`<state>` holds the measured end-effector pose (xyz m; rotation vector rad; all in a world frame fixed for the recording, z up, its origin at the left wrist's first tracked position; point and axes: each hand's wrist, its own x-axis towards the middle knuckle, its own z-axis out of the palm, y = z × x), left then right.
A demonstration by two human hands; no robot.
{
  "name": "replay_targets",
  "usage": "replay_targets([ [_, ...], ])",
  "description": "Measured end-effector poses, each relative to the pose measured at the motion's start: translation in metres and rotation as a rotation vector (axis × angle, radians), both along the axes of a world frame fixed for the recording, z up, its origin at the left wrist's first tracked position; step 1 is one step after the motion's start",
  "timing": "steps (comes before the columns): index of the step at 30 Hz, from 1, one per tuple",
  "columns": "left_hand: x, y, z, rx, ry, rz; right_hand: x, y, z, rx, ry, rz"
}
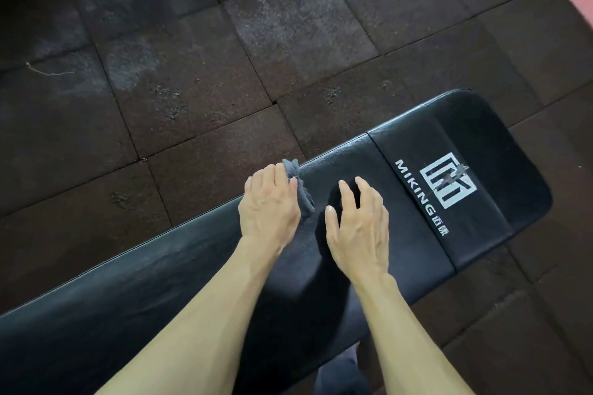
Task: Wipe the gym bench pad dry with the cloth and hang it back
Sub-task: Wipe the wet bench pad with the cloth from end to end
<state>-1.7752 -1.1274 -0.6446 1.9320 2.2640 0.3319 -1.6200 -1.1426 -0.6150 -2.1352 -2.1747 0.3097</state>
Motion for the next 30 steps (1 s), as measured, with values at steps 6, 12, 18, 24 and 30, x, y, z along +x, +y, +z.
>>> replay_targets([
  [6,0.050,0.049,-0.001,0.021,-0.048,-0.094,0.041,0.022,0.003,-0.004,-0.006,-0.042],
  [12,0.112,0.095,0.006,0.022,-0.099,-0.154,0.091,0.042,0.001,0.007,-0.034,-0.056],
  [18,0.124,0.089,0.011,-0.079,-0.215,0.060,0.117,0.054,0.000,-0.017,-0.018,-0.059],
  [24,0.161,0.128,0.018,-0.061,-0.425,0.119,0.139,0.062,0.000,-0.001,-0.003,-0.094],
  [30,0.204,0.174,0.019,-0.106,-0.318,-0.054,0.170,0.081,-0.004,0.032,0.009,-0.177],
])
